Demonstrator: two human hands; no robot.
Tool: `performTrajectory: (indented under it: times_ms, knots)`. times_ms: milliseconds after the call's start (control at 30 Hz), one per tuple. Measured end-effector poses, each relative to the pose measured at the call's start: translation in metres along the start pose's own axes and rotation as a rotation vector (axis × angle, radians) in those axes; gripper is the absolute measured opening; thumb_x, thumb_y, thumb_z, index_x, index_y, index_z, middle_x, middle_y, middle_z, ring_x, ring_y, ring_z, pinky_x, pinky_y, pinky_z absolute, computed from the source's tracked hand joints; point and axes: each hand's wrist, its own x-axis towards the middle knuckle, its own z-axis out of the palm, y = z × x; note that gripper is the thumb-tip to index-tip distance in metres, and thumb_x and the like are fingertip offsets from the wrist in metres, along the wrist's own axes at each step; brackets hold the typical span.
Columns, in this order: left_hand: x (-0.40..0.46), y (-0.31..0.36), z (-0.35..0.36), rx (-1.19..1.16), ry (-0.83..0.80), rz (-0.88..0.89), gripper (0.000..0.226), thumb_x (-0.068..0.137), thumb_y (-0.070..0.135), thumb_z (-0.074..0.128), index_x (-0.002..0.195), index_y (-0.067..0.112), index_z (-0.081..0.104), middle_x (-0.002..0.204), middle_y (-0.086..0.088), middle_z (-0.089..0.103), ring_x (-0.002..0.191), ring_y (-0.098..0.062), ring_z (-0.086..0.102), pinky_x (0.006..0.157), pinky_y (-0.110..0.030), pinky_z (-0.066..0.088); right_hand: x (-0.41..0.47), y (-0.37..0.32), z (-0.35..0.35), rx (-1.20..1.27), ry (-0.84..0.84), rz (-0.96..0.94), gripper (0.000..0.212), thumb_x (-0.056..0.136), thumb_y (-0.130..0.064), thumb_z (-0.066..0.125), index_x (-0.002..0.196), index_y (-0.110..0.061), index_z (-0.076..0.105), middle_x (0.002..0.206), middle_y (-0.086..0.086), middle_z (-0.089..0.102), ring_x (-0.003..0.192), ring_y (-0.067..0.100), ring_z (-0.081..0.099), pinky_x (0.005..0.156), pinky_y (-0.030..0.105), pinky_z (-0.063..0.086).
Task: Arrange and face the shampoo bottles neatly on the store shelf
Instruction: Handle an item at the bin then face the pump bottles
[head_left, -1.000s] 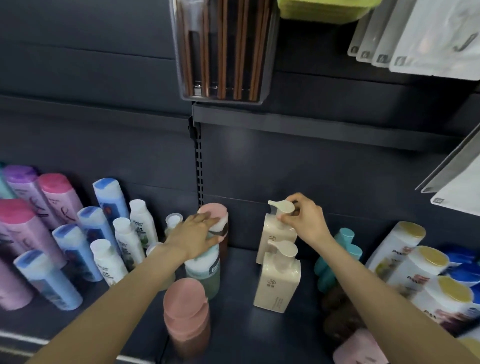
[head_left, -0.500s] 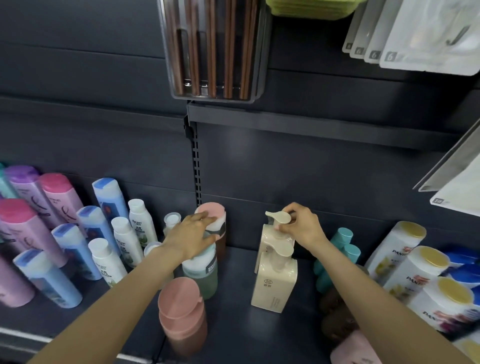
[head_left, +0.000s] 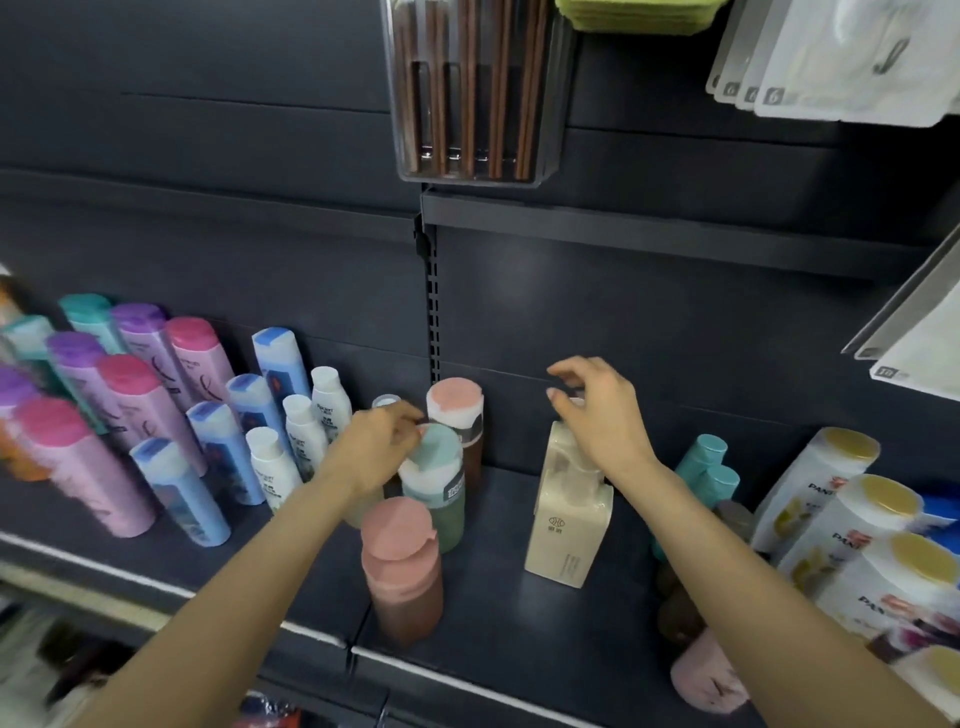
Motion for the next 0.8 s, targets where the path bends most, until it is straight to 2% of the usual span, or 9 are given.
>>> performTrajectory:
  times_ms: [100,200,267,333,400,467,533,600,800]
  knots:
    - [-0.021,-0.013,-0.011,-0.024,0.065,0.035,0.026,0.091,0.008,0.049,0.113,0.011,0.064,0.108,-0.003,0.068,0.089,-0.017,0.06,0.08,-0.021,0.041,-0.023,-0.031,0.007,0.07,-0.012,-0.041,0.021,0.09,-0.009,0.057,0.109,-0.012,0.066,0.103,0.0,0.061,0.087,0.011,0.059,0.084,0.022,0.048]
    - [-0.04,-0.031,-0.016,-0.018,0.157,0.075,0.023,0.09,0.008,0.052,0.11,0.009,0.065,0.11,-0.009,0.066,0.097,-0.024,0.059,0.08,-0.021,0.037,-0.053,-0.044,0.028,0.122,-0.095,0.017,0.025,0.088,-0.002,0.053,0.109,-0.011,0.066,0.101,0.002,0.061,0.085,0.014,0.06,0.079,0.019,0.048]
    - [-0.052,-0.05,-0.013,-0.024,0.158,0.054,0.024,0.091,0.009,0.053,0.112,0.009,0.064,0.112,-0.01,0.062,0.099,-0.026,0.056,0.082,-0.026,0.038,-0.075,-0.042,0.05,0.14,-0.162,0.098,0.029,0.087,-0.001,0.054,0.112,-0.011,0.064,0.102,0.002,0.061,0.086,0.014,0.06,0.078,0.017,0.046]
    - [-0.067,-0.075,-0.004,-0.019,0.089,0.026,0.026,0.091,0.01,0.053,0.116,0.008,0.062,0.113,-0.011,0.06,0.102,-0.028,0.056,0.089,-0.031,0.042,-0.098,-0.039,0.074,0.179,-0.267,0.204,0.034,0.085,-0.002,0.059,0.118,-0.013,0.06,0.101,-0.003,0.059,0.088,0.013,0.058,0.08,0.019,0.046]
    - [-0.081,-0.101,0.006,-0.001,0.004,0.026,0.029,0.091,0.012,0.056,0.119,0.008,0.061,0.114,-0.013,0.059,0.106,-0.03,0.055,0.094,-0.037,0.044,-0.122,-0.035,0.096,0.241,-0.384,0.29,0.049,0.082,-0.008,0.068,0.127,-0.015,0.051,0.103,-0.008,0.054,0.097,0.012,0.054,0.087,0.024,0.046]
    - [-0.092,-0.124,0.016,0.056,-0.129,0.021,0.043,0.09,0.028,0.061,0.129,0.011,0.054,0.133,-0.01,0.051,0.125,-0.032,0.044,0.105,-0.037,0.036,-0.142,-0.032,0.116,0.328,-0.446,0.356,0.071,0.076,-0.015,0.077,0.136,-0.02,0.04,0.116,-0.009,0.051,0.11,0.01,0.049,0.096,0.028,0.043]
    - [-0.1,-0.143,0.024,0.164,-0.332,-0.027,0.067,0.087,0.047,0.059,0.144,0.019,0.036,0.153,-0.004,0.027,0.142,-0.027,0.02,0.115,-0.038,0.021,-0.155,-0.032,0.134,0.416,-0.43,0.417,0.084,0.07,-0.019,0.082,0.139,-0.023,0.035,0.128,-0.008,0.048,0.12,0.01,0.045,0.1,0.03,0.04]
    - [-0.107,-0.158,0.033,0.232,-0.442,-0.071,0.078,0.085,0.057,0.055,0.148,0.023,0.026,0.158,-0.002,0.013,0.145,-0.024,0.009,0.118,-0.04,0.015,-0.162,-0.033,0.148,0.452,-0.382,0.453,0.086,0.068,-0.017,0.084,0.138,-0.021,0.036,0.131,-0.007,0.049,0.123,0.012,0.045,0.1,0.029,0.039]
    - [-0.122,-0.176,0.047,0.354,-0.497,-0.114,0.07,0.089,0.064,0.039,0.147,0.026,0.03,0.158,-0.001,0.017,0.144,-0.021,0.017,0.114,-0.037,0.02,-0.168,-0.036,0.173,0.471,-0.245,0.481,0.091,0.065,-0.011,0.085,0.14,-0.018,0.034,0.136,-0.002,0.049,0.123,0.015,0.048,0.103,0.029,0.04]
